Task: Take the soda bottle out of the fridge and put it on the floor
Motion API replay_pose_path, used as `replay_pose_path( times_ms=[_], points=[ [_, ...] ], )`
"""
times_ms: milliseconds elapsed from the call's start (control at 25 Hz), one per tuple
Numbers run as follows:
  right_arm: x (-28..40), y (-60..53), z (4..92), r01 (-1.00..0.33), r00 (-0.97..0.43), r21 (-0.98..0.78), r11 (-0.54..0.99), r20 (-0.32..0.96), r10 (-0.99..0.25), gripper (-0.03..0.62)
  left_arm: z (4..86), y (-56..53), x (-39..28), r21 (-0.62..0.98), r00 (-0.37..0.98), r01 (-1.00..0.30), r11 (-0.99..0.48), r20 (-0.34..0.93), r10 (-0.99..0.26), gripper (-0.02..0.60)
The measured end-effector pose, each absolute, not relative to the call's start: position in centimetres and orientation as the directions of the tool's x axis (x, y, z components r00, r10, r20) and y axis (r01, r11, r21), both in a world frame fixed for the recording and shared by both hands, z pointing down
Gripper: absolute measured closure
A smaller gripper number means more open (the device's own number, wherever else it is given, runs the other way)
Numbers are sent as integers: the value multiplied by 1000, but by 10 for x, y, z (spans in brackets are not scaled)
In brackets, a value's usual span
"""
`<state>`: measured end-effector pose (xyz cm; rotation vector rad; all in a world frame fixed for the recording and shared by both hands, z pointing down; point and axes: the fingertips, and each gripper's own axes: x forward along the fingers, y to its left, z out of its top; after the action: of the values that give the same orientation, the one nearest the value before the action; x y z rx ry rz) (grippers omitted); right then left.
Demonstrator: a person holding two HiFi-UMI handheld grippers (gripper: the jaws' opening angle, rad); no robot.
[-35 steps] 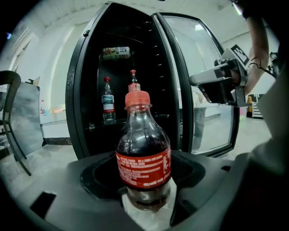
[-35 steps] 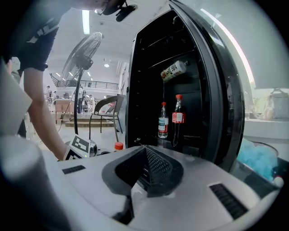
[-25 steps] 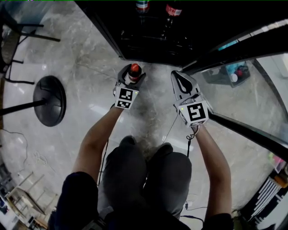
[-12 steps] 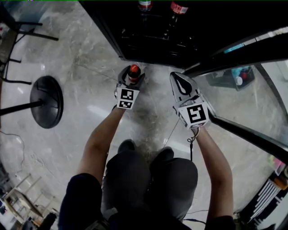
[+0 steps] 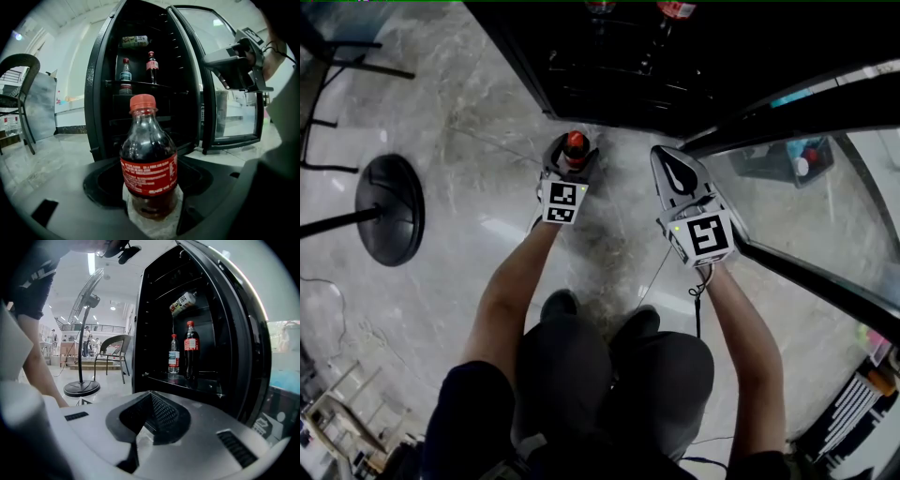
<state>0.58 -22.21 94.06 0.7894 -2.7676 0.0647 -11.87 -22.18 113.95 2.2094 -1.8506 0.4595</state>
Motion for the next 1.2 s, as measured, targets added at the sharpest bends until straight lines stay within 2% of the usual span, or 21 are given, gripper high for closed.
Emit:
replay_pose_path(
  times_ms=[600, 1200],
  points=[
    [1, -219, 947, -515, -824, 20, 857, 262, -502, 576, 1171, -210, -124, -47, 153, -981, -187, 400, -904, 256],
    [-2, -215, 964, -515, -822, 1, 857, 283, -494, 576, 1173, -196, -126, -69, 128, -985, -160, 338, -933, 253]
  ],
)
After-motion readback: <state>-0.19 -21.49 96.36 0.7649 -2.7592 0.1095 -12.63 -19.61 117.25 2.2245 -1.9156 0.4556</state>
